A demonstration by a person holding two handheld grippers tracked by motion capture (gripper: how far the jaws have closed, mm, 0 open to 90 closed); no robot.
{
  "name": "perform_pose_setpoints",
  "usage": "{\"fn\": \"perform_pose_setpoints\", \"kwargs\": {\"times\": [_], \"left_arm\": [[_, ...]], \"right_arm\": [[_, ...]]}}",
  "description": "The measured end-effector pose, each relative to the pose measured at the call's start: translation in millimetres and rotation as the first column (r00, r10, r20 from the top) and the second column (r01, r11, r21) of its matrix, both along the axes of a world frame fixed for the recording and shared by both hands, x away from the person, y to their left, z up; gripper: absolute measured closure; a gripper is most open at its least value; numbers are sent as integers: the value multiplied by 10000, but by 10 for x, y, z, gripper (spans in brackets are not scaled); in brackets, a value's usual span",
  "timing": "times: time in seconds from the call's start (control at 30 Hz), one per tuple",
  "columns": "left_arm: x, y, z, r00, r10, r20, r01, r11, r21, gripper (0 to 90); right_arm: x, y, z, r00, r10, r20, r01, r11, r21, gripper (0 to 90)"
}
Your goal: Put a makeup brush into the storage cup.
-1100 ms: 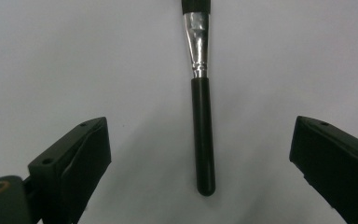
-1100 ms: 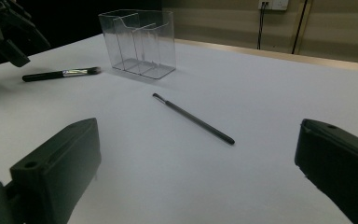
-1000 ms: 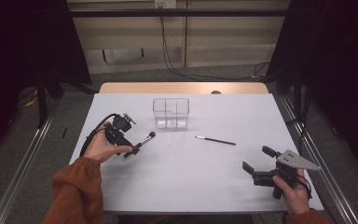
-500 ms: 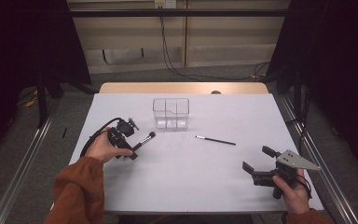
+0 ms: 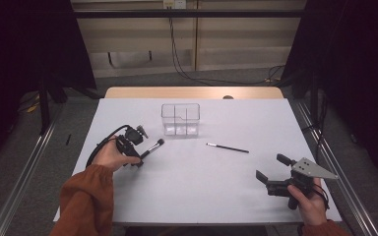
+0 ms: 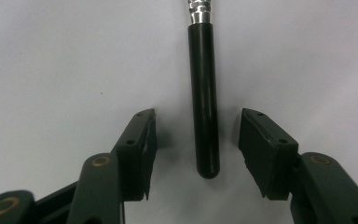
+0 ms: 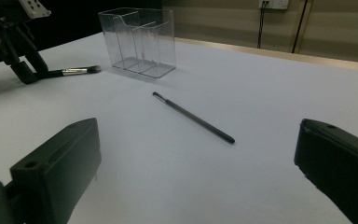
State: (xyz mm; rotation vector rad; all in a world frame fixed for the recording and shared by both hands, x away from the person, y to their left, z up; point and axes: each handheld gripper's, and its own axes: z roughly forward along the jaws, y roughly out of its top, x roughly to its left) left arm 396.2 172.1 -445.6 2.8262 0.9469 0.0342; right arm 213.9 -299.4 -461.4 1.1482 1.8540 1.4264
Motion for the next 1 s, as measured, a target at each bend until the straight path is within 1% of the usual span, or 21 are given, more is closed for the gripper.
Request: {"fn": "perform_pose_setpoints", "kwargs": {"times": [0.07,0.13,0.17,0.23,0.27,0.33,0.47,0.53,0.57,0.63,0.7,0.83,1.0], "left_arm": [[-6,-2,4,10000,-80,2,80,9999,-69,549],[1,0,9,10000,-84,-42,84,10000,-33,598],[7,3,5,10000,30,-63,-31,9999,-103,628],[21,9,6,9999,8,-102,-9,9999,-107,673],[28,7,7,9999,-33,-130,32,10000,-30,688],[33,13,-1,9999,-7,-139,6,10000,-68,704],[30,-2,-2,10000,-6,-57,6,10000,32,748],[31,-5,1,9999,-127,-89,127,9999,27,781],[27,-2,0,9999,-95,-98,95,10000,-22,792],[22,15,-5,10000,-78,-50,77,9998,-171,795],[21,30,-1,9999,-104,-27,104,9997,-202,796],[18,49,-2,10000,29,-20,-30,9992,-404,797],[13,68,4,10000,-41,37,43,9987,-503,798]], "right_arm": [[4,-1,-4,10000,23,-33,-23,10000,-35,2],[5,0,-4,10000,7,-47,-8,10000,-20,2],[5,0,-4,10000,12,-47,-12,10000,-29,2],[3,1,-4,10000,19,-42,-19,10000,-27,2],[3,1,-4,10000,24,-40,-24,10000,-30,2],[4,1,-5,10000,22,-61,-22,10000,-43,2],[7,7,-10,9999,47,-135,-47,10000,-52,2],[5,9,-11,9999,70,-146,-70,10000,-66,2],[4,8,-11,9999,78,-141,-79,9999,-74,2],[2,7,-11,9999,88,-142,-89,9999,-66,2],[3,4,-13,9998,86,-161,-88,9999,-78,2],[2,4,-13,9998,83,-171,-85,9999,-77,2],[3,6,-13,9998,64,-186,-65,10000,-65,2]]}}
